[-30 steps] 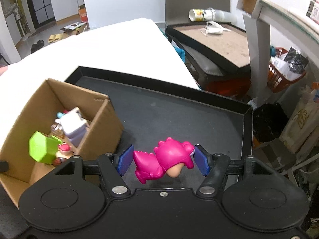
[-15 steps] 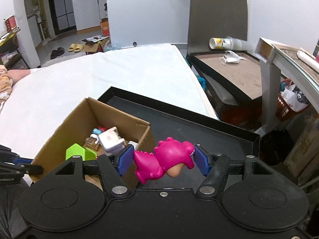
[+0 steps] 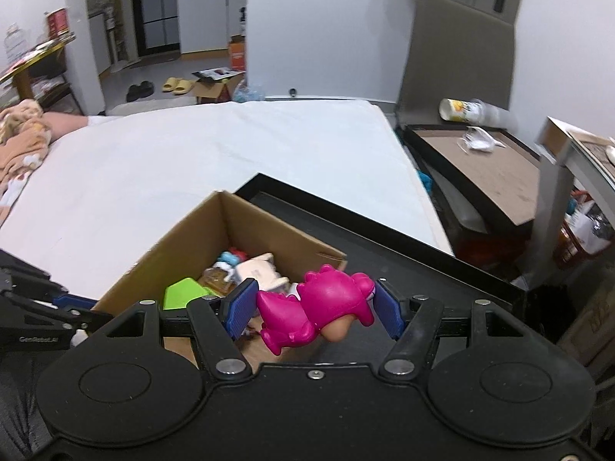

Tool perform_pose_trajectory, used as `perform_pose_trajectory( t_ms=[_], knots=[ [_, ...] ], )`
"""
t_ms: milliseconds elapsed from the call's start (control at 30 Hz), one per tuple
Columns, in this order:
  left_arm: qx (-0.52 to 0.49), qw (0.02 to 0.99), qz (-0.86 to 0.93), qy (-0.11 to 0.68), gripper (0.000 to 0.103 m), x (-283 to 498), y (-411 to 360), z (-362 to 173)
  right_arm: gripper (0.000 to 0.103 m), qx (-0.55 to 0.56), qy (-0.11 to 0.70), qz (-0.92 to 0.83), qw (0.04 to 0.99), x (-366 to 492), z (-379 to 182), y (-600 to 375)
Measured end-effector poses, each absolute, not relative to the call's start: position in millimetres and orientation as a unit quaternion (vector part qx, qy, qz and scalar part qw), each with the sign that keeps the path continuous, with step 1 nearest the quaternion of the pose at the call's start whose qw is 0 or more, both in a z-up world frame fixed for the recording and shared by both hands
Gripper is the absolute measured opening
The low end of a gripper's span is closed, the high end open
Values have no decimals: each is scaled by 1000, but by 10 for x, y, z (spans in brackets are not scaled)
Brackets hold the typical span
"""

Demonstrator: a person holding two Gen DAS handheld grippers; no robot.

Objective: Organize rigid objects
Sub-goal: 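Lift the pink dinosaur with the right gripper over the box, then open the right gripper to drop the pink dinosaur into the box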

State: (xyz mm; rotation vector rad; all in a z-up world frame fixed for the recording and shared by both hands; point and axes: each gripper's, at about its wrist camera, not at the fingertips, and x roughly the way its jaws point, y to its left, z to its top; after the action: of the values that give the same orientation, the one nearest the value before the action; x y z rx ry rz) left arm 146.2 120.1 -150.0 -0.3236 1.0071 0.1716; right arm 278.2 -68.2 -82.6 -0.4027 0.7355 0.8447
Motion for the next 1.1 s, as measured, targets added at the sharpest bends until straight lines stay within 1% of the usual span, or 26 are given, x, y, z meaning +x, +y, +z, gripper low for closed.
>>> perform_pose_trajectory(
  t_ms=[633, 1000, 1100],
  knots=[
    [-163, 860, 76, 478, 13, 1461, 1238, -1522, 64, -272, 341, 411, 801, 2500, -1167, -273],
    [-151, 859, 82, 483, 13, 1491, 1188, -1517, 64, -360, 306, 393, 789, 2330, -1382, -125],
    [-150, 858, 83, 484, 13, 1495, 1184, -1518, 66, -377, 295, 385, 789, 2307, -1409, -108]
  ],
)
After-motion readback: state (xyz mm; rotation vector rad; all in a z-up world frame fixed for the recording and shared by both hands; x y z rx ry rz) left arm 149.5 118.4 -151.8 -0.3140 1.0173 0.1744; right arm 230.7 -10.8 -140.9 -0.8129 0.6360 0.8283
